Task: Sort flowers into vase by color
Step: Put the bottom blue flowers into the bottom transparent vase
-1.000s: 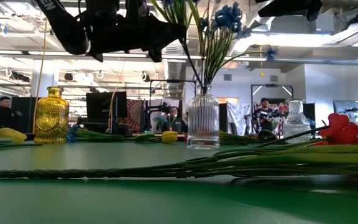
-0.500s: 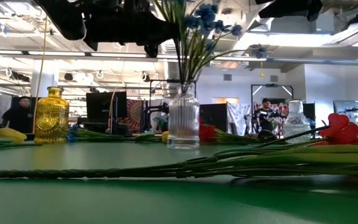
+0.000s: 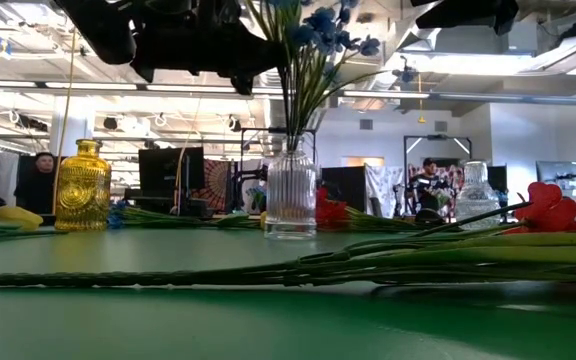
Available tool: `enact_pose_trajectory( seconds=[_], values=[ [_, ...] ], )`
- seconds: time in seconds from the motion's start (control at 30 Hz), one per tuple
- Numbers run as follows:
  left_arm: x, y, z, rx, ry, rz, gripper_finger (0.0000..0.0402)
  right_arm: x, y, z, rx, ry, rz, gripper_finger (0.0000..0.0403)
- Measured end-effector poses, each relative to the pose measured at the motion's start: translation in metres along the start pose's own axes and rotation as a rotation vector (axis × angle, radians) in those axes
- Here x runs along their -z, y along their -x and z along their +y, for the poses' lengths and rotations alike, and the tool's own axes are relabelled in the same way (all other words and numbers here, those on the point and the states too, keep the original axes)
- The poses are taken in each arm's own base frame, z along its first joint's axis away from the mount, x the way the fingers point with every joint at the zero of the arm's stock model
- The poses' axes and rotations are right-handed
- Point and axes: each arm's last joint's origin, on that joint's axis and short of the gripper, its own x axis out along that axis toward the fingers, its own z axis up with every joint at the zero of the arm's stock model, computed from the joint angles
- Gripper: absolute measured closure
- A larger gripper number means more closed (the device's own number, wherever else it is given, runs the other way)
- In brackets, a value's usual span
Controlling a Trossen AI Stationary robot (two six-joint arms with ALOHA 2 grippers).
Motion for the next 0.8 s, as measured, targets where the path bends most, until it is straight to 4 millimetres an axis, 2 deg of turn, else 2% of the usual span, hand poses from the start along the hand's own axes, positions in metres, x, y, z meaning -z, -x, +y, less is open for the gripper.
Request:
enact_pose_trajectory(
  seconds=[0.2, 0.33, 0.5, 0.67, 0.8],
  values=[
    [0.020, 0.011, -0.007, -0.040, 0.000, -0.039, 0.0390, 0.000, 0.000, 0.000, 0.000, 0.000, 0.000, 0.0173],
    [0.025, 0.014, -0.008, -0.044, 0.027, -0.046, 0.0390, 0.000, 0.000, 0.000, 0.000, 0.000, 0.000, 0.0173],
    [0.032, 0.011, -0.008, -0.059, 0.048, -0.016, 0.0390, 0.000, 0.000, 0.000, 0.000, -0.001, 0.000, 0.0173],
    [0.050, 0.003, -0.007, -0.052, 0.094, 0.046, 0.0390, 0.000, 0.000, 0.000, 0.000, -0.006, -0.002, 0.0173],
    [0.053, 0.001, -0.007, -0.046, 0.108, 0.034, 0.0390, 0.000, 0.000, 0.000, 0.000, -0.005, -0.002, 0.0173]
  ],
)
